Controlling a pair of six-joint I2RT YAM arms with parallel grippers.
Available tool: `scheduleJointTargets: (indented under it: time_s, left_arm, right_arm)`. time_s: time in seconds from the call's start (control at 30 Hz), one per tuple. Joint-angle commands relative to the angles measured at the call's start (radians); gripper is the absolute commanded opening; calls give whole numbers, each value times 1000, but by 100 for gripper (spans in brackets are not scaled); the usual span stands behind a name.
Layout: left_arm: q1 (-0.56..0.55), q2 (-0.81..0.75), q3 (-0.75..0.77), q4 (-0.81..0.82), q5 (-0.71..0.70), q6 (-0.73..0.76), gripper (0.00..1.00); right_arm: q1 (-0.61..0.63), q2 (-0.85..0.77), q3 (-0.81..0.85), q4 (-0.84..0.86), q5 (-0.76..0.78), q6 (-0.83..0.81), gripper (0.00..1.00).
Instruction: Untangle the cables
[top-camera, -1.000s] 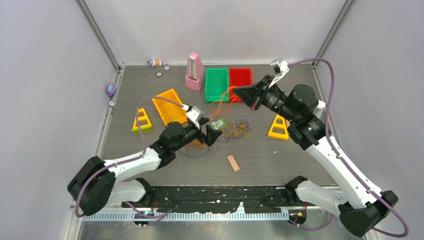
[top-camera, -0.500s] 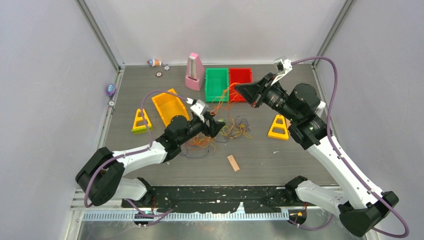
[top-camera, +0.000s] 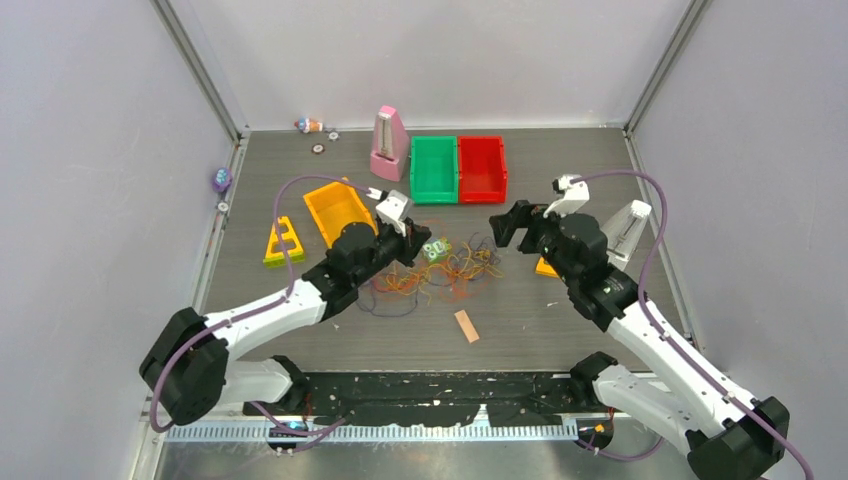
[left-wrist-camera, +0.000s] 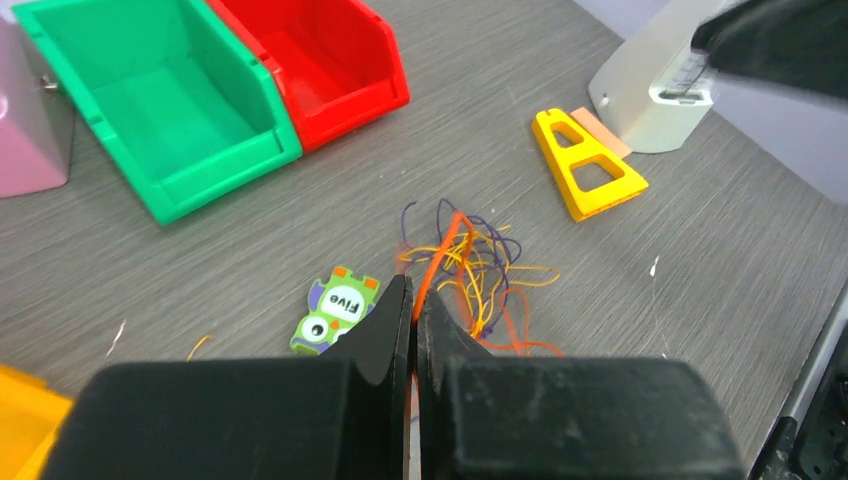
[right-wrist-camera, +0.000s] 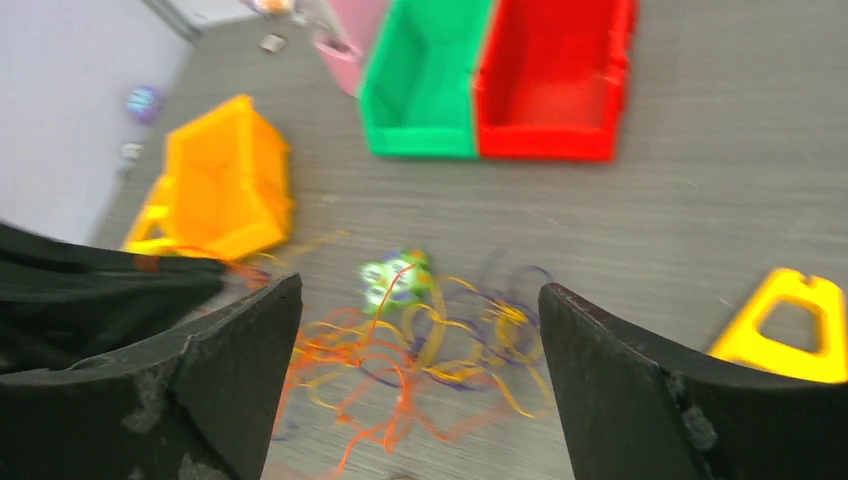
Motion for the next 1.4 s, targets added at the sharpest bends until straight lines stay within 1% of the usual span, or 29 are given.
scheduleJointTargets:
  time_s: [0.0, 0.03, 0.07, 0.1, 0.13, 0.17, 0.2, 0.23, 0.27, 0.3, 0.37, 0.4, 0.47, 0.6, 0.7, 0.73, 0.8, 0.93, 1.1, 1.13, 1.2, 1.27, 1.3, 1.37]
  left_arm:
    - [-1, -89, 116, -302, -85, 11, 0]
    - [-1, -109, 134, -362, -95, 16, 0]
    - [-1, -128, 158, -419, -103, 27, 0]
    - [-1, -143, 185, -482, -110, 35, 0]
    - [-1, -156, 217, -545, -117, 38, 0]
    - [-1, -167, 249, -598, -119, 41, 0]
    - [-1, -176, 279, -643, -111, 38, 0]
    - [-1, -185, 310, -677, -101, 33, 0]
    - [-1, -193, 334, -707, -92, 27, 0]
    - [-1, -201, 361, -733, -86, 20, 0]
    - [-2, -205, 426, -790, -72, 11, 0]
    - [-2, -203, 458, -806, -63, 11, 0]
    - [-2, -192, 529, -869, -51, 11, 0]
    - [-2, -160, 690, -969, -38, 4, 0]
    - [-1, -145, 792, -997, -23, -26, 0]
    - [-2, -137, 824, -999, -1, -38, 0]
    - [-2, -120, 884, -999, 10, -67, 0]
    - [-2, -71, 1024, -1011, 30, -109, 0]
    - [-1, -36, 1113, -993, 55, -160, 0]
    - [-1, -33, 1125, -985, 53, -162, 0]
    - [-1, -28, 1161, -994, 14, -149, 0]
    - [-1, -26, 1221, -1021, -103, -118, 0]
    - [-1, -26, 1239, -1028, -150, -98, 0]
    - [0, -28, 1281, -1025, -220, -60, 0]
  right_arm:
    - [-8, -23, -84, 31, 95, -83, 95]
    - [-8, -20, -94, 47, 51, -133, 95]
    - [-8, -16, -115, 102, -81, -157, 95]
    - [-8, -1, -125, 168, -151, -189, 96]
    - [-7, 9, -144, 200, -262, -197, 97]
    - [-8, 37, -159, 269, -319, -199, 99]
    - [-8, 56, -164, 306, -425, -195, 100]
    - [-7, 97, -172, 382, -473, -190, 100]
    - [-6, 120, -172, 414, -557, -175, 100]
    - [-1, 167, -174, 484, -621, -168, 100]
    - [22, 229, -180, 588, -675, -154, 99]
    - [33, 248, -181, 621, -683, -157, 98]
    - [93, 318, -173, 685, -689, -178, 97]
    - [175, 421, -141, 738, -628, -221, 98]
    - [191, 489, -169, 844, -589, -200, 98]
    - [195, 526, -175, 894, -589, -181, 97]
    - [205, 575, -185, 941, -601, -157, 96]
    - [222, 621, -174, 930, -580, -155, 97]
    - [224, 627, -174, 909, -546, -183, 98]
    - [224, 627, -171, 903, -541, -184, 96]
    - [225, 627, -171, 890, -522, -185, 88]
    - [224, 617, -177, 871, -465, -183, 78]
    - [224, 609, -180, 864, -438, -184, 76]
    - [221, 595, -189, 824, -332, -182, 62]
